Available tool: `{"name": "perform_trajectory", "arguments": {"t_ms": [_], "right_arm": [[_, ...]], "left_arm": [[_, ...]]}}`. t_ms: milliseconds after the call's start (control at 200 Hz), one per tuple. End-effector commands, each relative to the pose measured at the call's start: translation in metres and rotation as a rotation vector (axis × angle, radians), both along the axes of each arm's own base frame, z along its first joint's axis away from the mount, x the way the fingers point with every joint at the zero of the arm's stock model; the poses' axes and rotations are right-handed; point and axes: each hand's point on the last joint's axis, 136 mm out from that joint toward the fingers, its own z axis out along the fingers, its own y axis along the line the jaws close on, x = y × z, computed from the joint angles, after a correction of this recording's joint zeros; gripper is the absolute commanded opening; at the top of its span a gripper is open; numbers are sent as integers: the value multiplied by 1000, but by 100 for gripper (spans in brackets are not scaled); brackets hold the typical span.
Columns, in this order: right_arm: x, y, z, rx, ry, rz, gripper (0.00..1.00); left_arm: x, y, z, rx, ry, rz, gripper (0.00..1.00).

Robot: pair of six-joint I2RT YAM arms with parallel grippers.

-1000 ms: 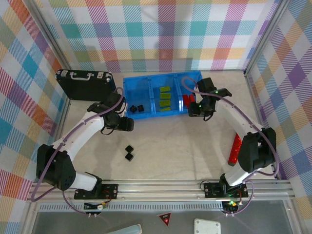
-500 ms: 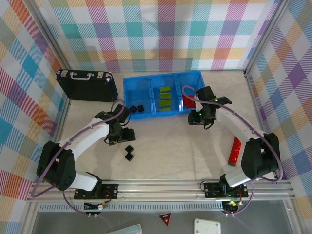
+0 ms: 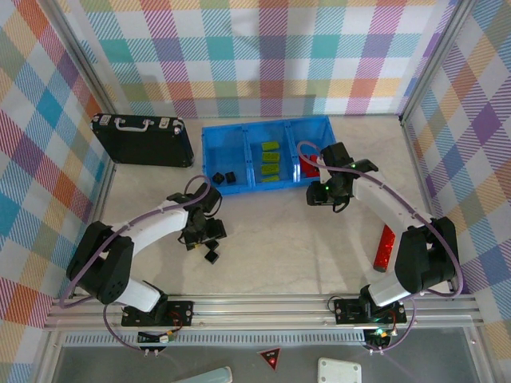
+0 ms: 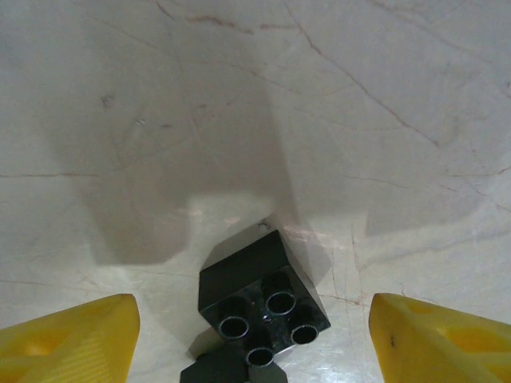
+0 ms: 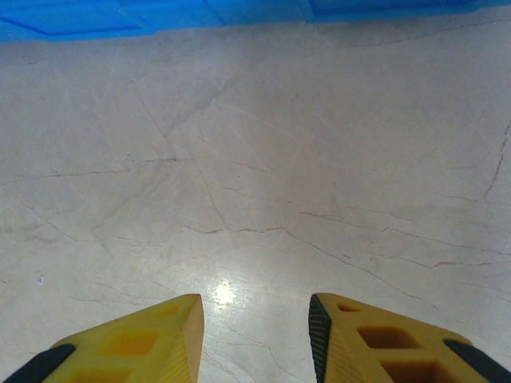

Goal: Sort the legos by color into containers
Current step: Pick up the lego from the middle-left of the table.

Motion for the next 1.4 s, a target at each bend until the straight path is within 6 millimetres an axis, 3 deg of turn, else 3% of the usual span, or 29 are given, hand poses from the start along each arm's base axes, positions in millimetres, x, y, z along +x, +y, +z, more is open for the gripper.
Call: {"name": "perform_trajectory", "arguments": {"t_ms": [0, 610, 985, 1200, 1395], "right_arm": [[-5, 5, -1, 19, 9, 11, 42], [-9, 4, -3, 11, 12, 13, 42], [-10, 4, -3, 8, 12, 12, 42], [-12, 3, -2, 3, 15, 15, 42], [-12, 3, 0, 0, 10, 16, 42]], "left_arm": [[-3, -11, -8, -31, 18, 25, 75], [8, -26, -11, 13, 5, -39, 56], [5, -35, -13, 21, 14, -72, 42], [10, -32, -3, 38, -22, -87, 34], [22, -37, 20, 18, -105, -138, 29]]}}
